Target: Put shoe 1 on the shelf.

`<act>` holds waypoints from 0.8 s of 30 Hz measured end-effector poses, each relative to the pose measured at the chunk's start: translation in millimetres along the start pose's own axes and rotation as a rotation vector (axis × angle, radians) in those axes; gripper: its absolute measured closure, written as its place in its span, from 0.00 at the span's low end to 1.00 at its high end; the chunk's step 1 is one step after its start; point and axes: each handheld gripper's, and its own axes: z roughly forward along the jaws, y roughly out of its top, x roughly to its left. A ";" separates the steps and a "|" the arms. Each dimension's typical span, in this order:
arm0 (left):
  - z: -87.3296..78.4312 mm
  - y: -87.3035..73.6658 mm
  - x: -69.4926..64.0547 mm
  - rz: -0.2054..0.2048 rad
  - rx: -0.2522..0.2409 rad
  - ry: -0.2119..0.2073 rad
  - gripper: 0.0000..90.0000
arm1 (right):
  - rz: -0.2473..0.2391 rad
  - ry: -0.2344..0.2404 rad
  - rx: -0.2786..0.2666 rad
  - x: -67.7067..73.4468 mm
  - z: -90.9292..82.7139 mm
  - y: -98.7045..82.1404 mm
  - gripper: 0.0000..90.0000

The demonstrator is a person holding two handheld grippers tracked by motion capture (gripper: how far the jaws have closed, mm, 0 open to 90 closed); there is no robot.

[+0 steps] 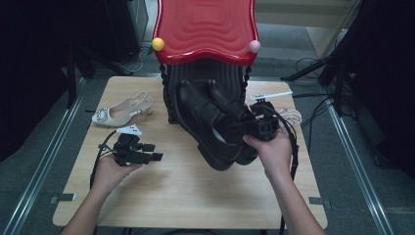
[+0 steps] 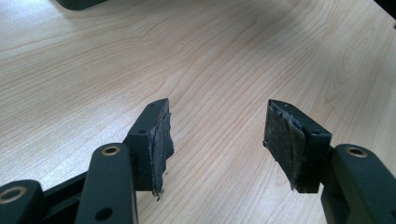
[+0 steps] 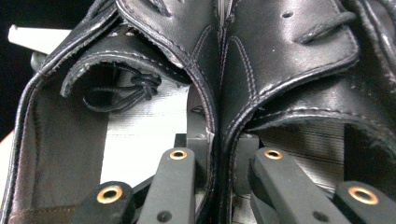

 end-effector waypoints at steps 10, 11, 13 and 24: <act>3.8 0.0 -1.2 0.002 0.007 -0.010 0.46 | 0.077 -0.115 -0.182 -5.4 35.1 43.7 0.92; 4.0 0.0 -1.1 0.005 0.009 -0.013 0.46 | 0.073 -0.135 -0.194 -5.1 38.6 47.0 0.92; 4.8 0.0 -1.3 0.005 0.012 -0.012 0.46 | 0.067 -0.174 -0.222 -4.0 46.4 51.9 0.92; 5.8 1.4 -1.5 0.016 0.014 -0.023 0.46 | 0.118 -0.289 -0.271 0.0 94.1 62.3 0.92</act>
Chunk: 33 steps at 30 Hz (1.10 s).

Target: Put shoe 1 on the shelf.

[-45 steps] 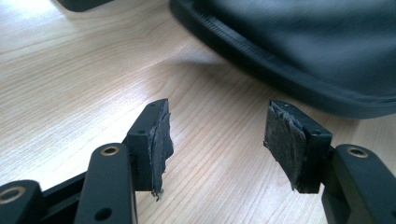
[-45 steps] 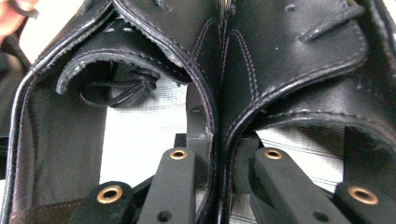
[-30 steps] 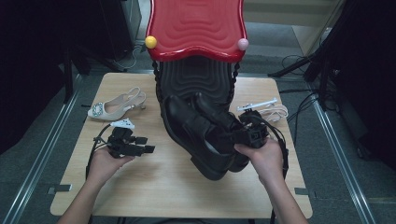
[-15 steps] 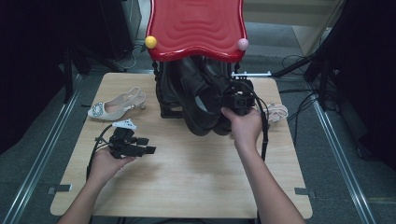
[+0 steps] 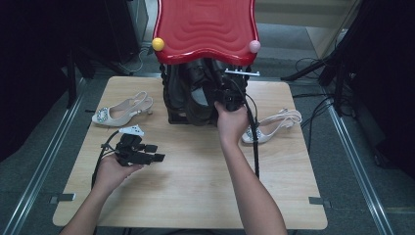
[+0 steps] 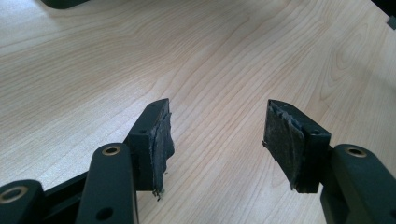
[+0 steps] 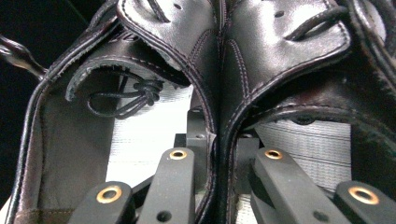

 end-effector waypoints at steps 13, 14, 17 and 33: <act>3.6 1.6 -4.3 0.007 0.008 -0.010 0.46 | 0.117 0.028 -0.001 5.1 9.9 7.0 0.90; 3.3 1.7 -4.3 0.009 0.008 -0.008 0.46 | 0.115 0.030 0.002 5.3 10.0 7.1 0.90; 4.0 1.7 -4.0 0.006 0.008 -0.010 0.46 | 0.134 0.034 0.005 5.4 9.3 8.6 0.89; 2.2 2.2 -4.7 0.010 -0.001 -0.015 0.46 | 0.097 0.081 0.017 13.8 24.7 9.4 0.75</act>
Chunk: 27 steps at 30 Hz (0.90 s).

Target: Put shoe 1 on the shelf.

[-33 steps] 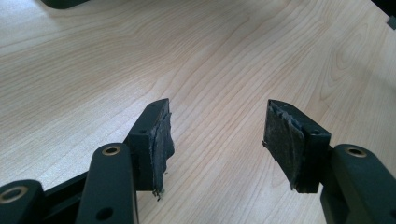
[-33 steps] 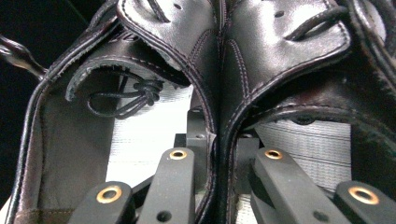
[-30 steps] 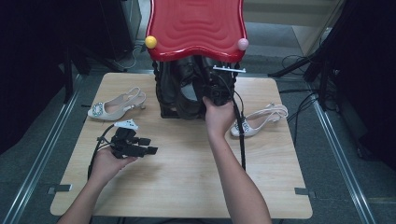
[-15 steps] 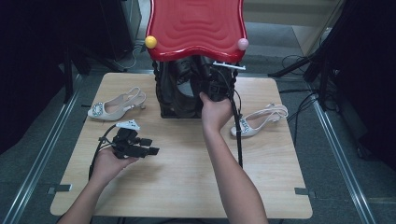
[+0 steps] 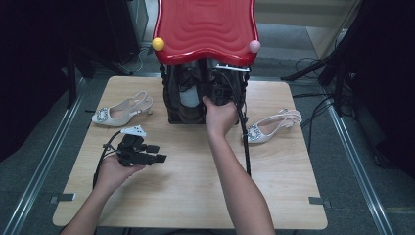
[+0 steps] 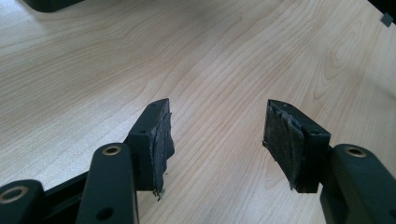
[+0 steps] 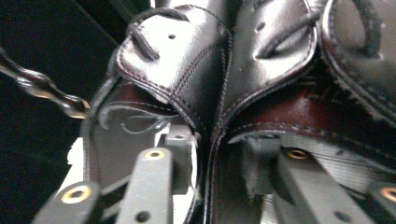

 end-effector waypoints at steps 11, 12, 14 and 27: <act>0.4 0.7 -1.9 0.008 0.001 0.009 0.46 | -0.102 0.000 -0.015 -0.3 -9.8 0.5 0.69; 0.1 0.9 -1.9 0.008 0.000 0.007 0.46 | -0.114 0.001 -0.013 -0.7 -11.3 0.7 0.69; -0.3 1.0 -2.1 0.006 -0.003 0.005 0.46 | -0.122 0.000 -0.009 -1.1 -12.9 0.7 0.69; -15.0 17.0 -26.5 0.060 -0.021 -0.006 0.49 | -0.217 0.087 0.016 -10.0 -54.5 -8.7 0.61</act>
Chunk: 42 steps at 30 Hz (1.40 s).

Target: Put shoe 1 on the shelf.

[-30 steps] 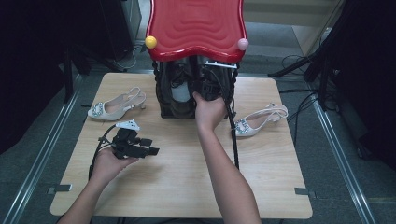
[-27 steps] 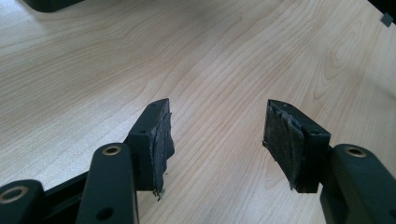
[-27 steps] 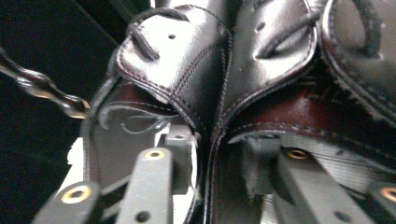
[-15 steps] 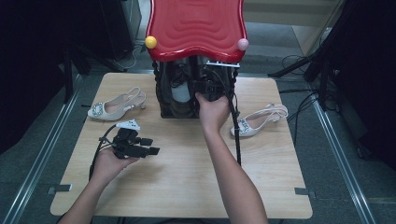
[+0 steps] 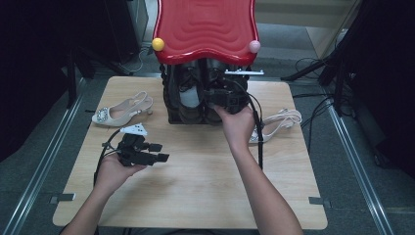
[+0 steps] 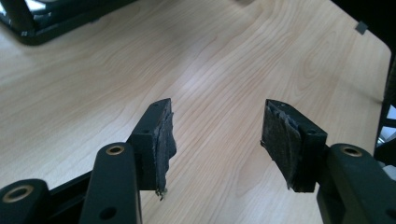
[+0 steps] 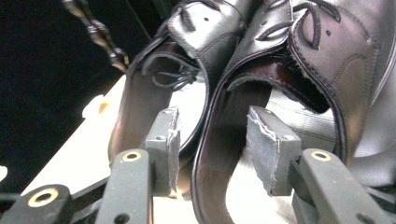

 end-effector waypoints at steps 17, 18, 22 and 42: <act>-27.6 67.8 -7.5 0.039 -0.030 -0.026 0.62 | -0.083 0.186 0.004 -9.5 -67.3 -35.5 0.58; -27.6 67.8 -7.5 0.039 -0.030 -0.026 0.64 | -0.079 0.208 0.005 -11.4 -68.1 -40.0 0.58; -32.9 96.6 -9.4 0.097 -0.046 -0.023 0.76 | -0.099 0.264 0.044 -16.3 -64.4 -59.6 0.59; -39.7 231.5 -20.8 0.220 -0.064 -0.022 1.00 | -0.174 0.253 0.115 -24.9 -26.7 -94.3 0.82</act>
